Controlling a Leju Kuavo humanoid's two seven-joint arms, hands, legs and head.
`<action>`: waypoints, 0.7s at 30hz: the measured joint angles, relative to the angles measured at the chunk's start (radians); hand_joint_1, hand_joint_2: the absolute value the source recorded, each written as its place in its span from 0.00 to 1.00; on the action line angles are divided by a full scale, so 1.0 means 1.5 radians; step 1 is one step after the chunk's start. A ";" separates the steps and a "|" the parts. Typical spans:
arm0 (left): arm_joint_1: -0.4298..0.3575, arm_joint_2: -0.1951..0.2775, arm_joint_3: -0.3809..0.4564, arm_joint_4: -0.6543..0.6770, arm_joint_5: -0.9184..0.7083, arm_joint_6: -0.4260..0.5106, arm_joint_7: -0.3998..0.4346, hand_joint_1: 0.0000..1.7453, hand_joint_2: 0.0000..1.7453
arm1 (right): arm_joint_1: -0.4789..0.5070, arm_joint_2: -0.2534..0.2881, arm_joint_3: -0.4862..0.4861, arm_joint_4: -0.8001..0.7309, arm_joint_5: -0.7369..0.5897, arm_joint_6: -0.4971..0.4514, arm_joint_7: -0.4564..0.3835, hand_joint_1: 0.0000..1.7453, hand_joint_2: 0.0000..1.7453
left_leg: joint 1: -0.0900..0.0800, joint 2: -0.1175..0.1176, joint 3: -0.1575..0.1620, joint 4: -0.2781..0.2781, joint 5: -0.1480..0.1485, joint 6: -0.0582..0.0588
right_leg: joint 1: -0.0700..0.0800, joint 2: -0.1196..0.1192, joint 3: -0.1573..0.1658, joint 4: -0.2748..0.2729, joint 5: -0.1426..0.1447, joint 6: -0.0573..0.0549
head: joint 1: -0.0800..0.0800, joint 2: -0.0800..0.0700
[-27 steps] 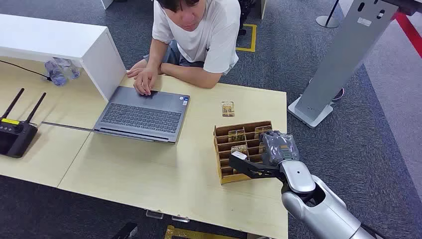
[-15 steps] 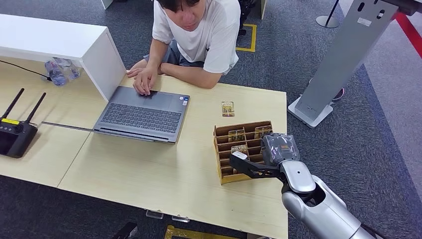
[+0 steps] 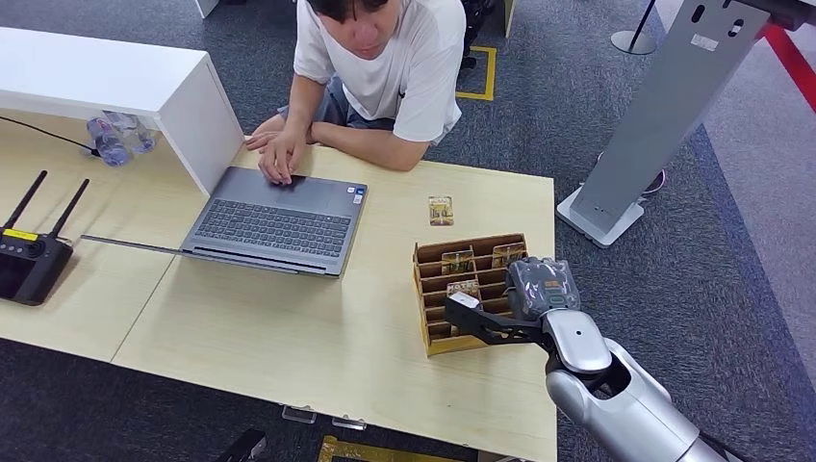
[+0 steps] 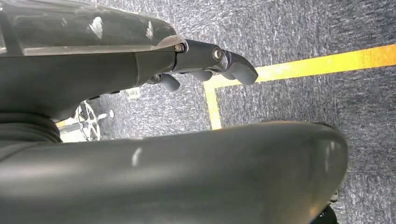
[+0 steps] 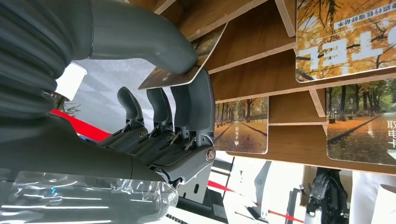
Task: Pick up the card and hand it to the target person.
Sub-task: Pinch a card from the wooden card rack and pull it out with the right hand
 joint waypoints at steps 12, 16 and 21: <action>0.000 0.000 0.000 0.000 0.004 0.001 0.000 0.00 0.00 | -0.005 -0.001 0.001 0.000 -0.010 0.000 0.000 1.00 1.00 | 0.000 0.000 0.000 0.000 0.000 0.000 | 0.000 0.000 0.000 0.000 0.000 0.000 | 0.000 0.000; 0.000 0.000 0.000 0.000 0.004 0.001 0.000 0.00 0.00 | -0.006 -0.001 0.001 0.000 -0.010 0.000 0.000 1.00 1.00 | 0.000 0.000 0.000 0.000 0.000 0.000 | 0.000 0.000 0.000 0.000 0.000 0.000 | 0.000 0.000; 0.000 0.000 0.000 0.000 0.000 -0.002 0.000 0.00 0.00 | -0.006 -0.001 0.001 0.000 -0.011 0.000 0.000 1.00 1.00 | 0.000 0.000 0.000 0.000 0.000 0.000 | 0.000 0.000 0.000 0.000 0.000 0.000 | 0.000 0.000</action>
